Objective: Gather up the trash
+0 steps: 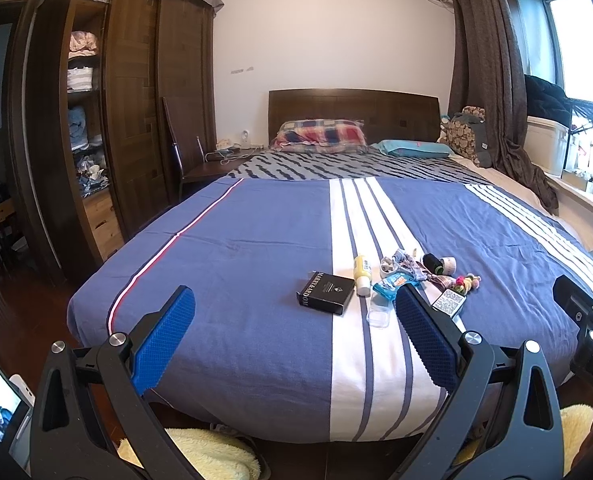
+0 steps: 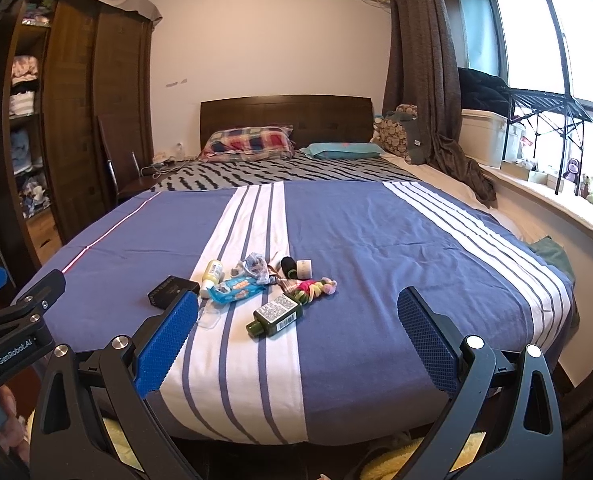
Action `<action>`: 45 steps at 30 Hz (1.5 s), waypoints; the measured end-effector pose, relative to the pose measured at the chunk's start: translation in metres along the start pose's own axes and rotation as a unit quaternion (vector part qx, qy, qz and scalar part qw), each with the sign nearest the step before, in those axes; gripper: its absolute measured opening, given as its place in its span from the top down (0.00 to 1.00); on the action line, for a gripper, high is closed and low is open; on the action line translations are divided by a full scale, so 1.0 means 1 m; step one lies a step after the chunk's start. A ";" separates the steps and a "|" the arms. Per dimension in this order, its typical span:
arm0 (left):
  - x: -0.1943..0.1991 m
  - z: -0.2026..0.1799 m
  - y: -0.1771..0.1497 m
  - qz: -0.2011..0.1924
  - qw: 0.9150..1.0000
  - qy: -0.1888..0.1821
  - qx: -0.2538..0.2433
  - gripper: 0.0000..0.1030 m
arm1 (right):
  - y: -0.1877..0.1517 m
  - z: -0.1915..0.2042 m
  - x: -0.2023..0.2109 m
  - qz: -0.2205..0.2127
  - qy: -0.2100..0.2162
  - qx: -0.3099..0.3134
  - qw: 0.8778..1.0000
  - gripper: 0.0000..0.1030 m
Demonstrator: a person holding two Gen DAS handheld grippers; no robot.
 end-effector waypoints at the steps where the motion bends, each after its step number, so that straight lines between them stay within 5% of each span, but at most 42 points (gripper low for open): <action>1: 0.000 0.000 0.000 0.000 1.000 0.000 0.000 0.08 | 0.000 0.001 0.000 0.000 0.001 0.000 1.000 0.03; 29: -0.007 0.007 -0.002 0.006 1.000 0.001 0.002 0.08 | 0.000 0.000 -0.005 0.004 0.011 -0.017 1.000 0.03; 45: -0.073 0.010 -0.032 0.073 0.997 -0.005 -0.006 0.08 | -0.031 0.005 -0.073 0.073 0.010 0.005 0.997 0.03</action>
Point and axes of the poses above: each gripper's, at about its wrist camera, not at the fingertips, and x roughly against the way its jaws point, z to its left, y to its top, the point moved 4 cm from there along -x, roughly the way its jaws point, and after that the axes turned 13 degrees about -y, right-handed, at the moved point
